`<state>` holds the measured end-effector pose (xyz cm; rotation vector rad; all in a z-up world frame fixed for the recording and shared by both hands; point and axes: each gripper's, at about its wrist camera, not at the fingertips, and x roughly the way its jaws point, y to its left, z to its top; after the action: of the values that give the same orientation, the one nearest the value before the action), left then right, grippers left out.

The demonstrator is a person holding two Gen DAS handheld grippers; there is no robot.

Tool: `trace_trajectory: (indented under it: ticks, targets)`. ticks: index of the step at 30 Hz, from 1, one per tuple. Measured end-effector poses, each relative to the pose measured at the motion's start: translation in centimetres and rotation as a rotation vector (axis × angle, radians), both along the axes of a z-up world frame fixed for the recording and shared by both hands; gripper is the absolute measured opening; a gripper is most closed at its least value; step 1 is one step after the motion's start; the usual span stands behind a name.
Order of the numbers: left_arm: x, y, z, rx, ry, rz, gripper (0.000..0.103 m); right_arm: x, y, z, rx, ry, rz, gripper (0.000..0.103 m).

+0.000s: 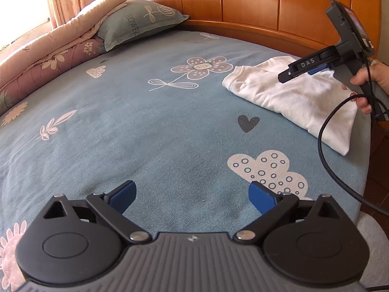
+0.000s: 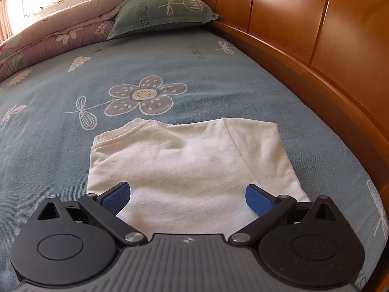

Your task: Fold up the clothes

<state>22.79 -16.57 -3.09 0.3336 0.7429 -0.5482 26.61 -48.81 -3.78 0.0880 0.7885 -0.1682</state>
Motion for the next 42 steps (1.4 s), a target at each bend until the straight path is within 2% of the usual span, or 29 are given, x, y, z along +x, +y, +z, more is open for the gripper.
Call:
trace_trajectory:
  ticks: [3,7,13,15,18,22,26,31,34,38,40,42]
  targets:
    - [0.1,0.0,-0.1,0.004,-0.005,0.004,0.099,-2.0,0.4,0.3,0.001,-0.002,0.003,0.103]
    - [0.1,-0.4,-0.3,0.006,0.002,-0.004,0.099,-3.0,0.9,-2.1,-0.036,0.068,0.025,0.103]
    - [-0.1,-0.4,-0.2,0.017,-0.004,-0.015,0.099,-5.1,2.0,-1.6,-0.028,0.008,0.055,0.103]
    - [0.0,-0.3,-0.3,0.015,0.002,-0.003,0.099,-5.1,2.0,-2.5,-0.016,0.029,0.073,0.103]
    - [0.0,-0.3,-0.1,0.012,0.002,-0.005,0.099,-5.2,1.1,-1.8,0.032,0.013,0.059,0.103]
    - [0.0,-0.3,0.1,0.005,-0.003,-0.001,0.099,-5.0,-0.6,-0.5,0.025,-0.053,-0.01,0.103]
    - [-0.3,0.0,0.7,-0.028,-0.031,0.021,0.099,-4.2,-3.1,-2.5,0.053,-0.042,-0.086,0.103]
    - [-1.1,0.3,1.3,-0.061,-0.138,0.064,0.102,-4.5,-3.2,-3.2,0.048,-0.094,-0.097,0.103]
    - [-1.1,0.2,1.9,-0.085,-0.108,0.018,0.102,-4.9,-3.5,-3.2,0.058,-0.096,-0.063,0.103]
    - [-1.9,-0.3,2.1,-0.073,-0.102,-0.024,0.102,-8.3,-4.0,-0.7,0.176,-0.124,-0.105,0.103]
    - [-2.3,-0.8,1.8,-0.057,-0.089,-0.044,0.102,-11.3,-3.4,0.1,0.181,-0.163,-0.107,0.103]
    - [-2.6,-1.2,1.4,-0.047,-0.074,-0.059,0.102,-13.8,-2.3,0.0,0.151,-0.163,-0.096,0.103]
